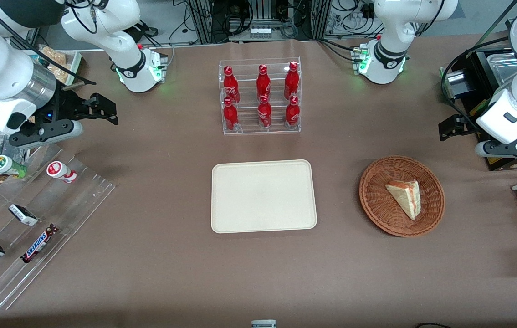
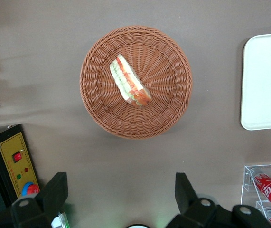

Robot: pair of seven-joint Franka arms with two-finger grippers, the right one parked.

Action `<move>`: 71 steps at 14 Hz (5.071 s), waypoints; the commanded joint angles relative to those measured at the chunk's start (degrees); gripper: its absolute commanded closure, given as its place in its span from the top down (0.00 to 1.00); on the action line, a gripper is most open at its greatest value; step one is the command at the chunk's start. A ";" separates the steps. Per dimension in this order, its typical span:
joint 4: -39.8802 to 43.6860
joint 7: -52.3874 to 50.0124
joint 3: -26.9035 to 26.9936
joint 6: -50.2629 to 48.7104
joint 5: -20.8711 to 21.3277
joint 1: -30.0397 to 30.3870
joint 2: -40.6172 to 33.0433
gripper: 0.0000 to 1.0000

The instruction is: Place sandwich from basket to tray

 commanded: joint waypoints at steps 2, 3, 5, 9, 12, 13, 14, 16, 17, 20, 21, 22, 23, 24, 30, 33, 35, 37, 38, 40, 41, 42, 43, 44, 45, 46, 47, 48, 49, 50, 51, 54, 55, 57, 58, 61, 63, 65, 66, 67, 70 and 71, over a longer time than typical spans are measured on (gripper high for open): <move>0.77 0.67 -0.45 -1.56 0.69 0.42 -0.41 1.00; 0.77 0.67 -0.45 -1.56 0.69 0.42 -0.41 1.00; 0.77 0.67 -0.36 -1.56 0.69 0.59 -0.32 1.00; 1.12 0.67 -0.18 -1.56 0.69 0.68 -0.50 1.00; -1.85 0.59 1.14 -0.34 0.69 0.68 1.07 1.00; -3.52 0.59 1.40 2.02 0.69 0.77 1.87 1.00; -6.06 0.50 1.49 5.09 0.69 0.77 2.74 1.00; -12.90 0.50 2.27 13.16 0.69 0.77 2.84 1.00; -16.33 0.50 2.54 17.38 0.69 0.77 2.75 1.00; -24.16 -4.04 2.63 28.99 0.69 0.86 3.19 1.00; -27.06 -8.94 2.63 33.20 0.78 0.86 3.45 1.00; -29.18 -14.39 2.63 37.25 0.78 0.77 3.63 1.00; -30.85 -19.40 2.54 40.94 0.61 0.77 4.33 1.00; -31.57 -24.06 2.54 43.76 0.08 0.77 5.12 1.00; -31.31 -46.69 2.37 56.34 -0.27 -0.02 13.37 1.00; -30.96 -47.49 2.19 58.29 -1.06 -0.02 16.02 0.87; -31.22 -48.72 2.10 58.21 -1.94 -0.11 16.29 0.33; -30.52 -48.29 2.01 56.89 -1.95 -0.54 15.85 0.01; -29.04 -48.28 2.01 55.15 -1.86 -0.98 15.59 0.01; -22.64 -48.02 2.01 45.77 -1.68 -2.73 15.93 0.00; -19.56 -47.93 1.93 41.98 -1.59 -4.05 16.28 0.00; -16.57 -47.84 1.93 39.25 -1.59 -5.80 17.42 0.00; -14.28 -47.67 1.93 37.74 -1.59 -8.00 18.39 0.00; -12.26 -47.58 1.93 37.38 -1.59 -10.89 19.62 0.00; -10.41 -47.58 1.93 37.37 -1.42 -13.18 20.85 0.00; -7.95 -47.67 1.93 37.29 -1.24 -16.08 22.60 0.00; -5.41 -47.67 1.93 36.94 -1.16 -18.37 24.09 0.01; -2.25 -47.75 1.93 35.72 -0.98 -21.00 26.37 0.01; 1.87 -47.93 1.93 33.53 -0.98 -23.81 28.92 0.02; 7.13 -48.28 2.10 30.38 -0.89 -27.23 32.34 0.03; 11.62 -48.72 2.19 28.26 -0.80 -29.62 35.16 0.03; 19.91 -55.11 2.28 27.18 2.52 -36.03 41.49 0.03; 21.76 -57.66 2.28 27.18 3.58 -37.71 43.25 0.03; 23.01 -58.83 2.28 27.70 5.34 -40.79 45.72 0.03; 23.01 -58.83 2.19 27.97 5.35 -41.24 46.34 0.04; 22.39 -60.66 2.01 30.42 4.56 -42.30 47.57 0.07; 21.78 -62.08 1.93 31.66 4.47 -42.30 48.19 0.57; 21.86 -62.87 1.93 30.88 4.56 -42.21 46.53 1.00; 21.87 -63.22 2.01 30.17 4.56 -42.12 44.35 1.00; 21.87 -63.22 2.01 28.78 4.56 -42.12 41.80 1.00; 21.34 -62.70 2.10 22.63 3.43 -40.37 33.89 1.00; 21.25 -62.00 2.10 20.09 0.28 -38.80 31.34 1.00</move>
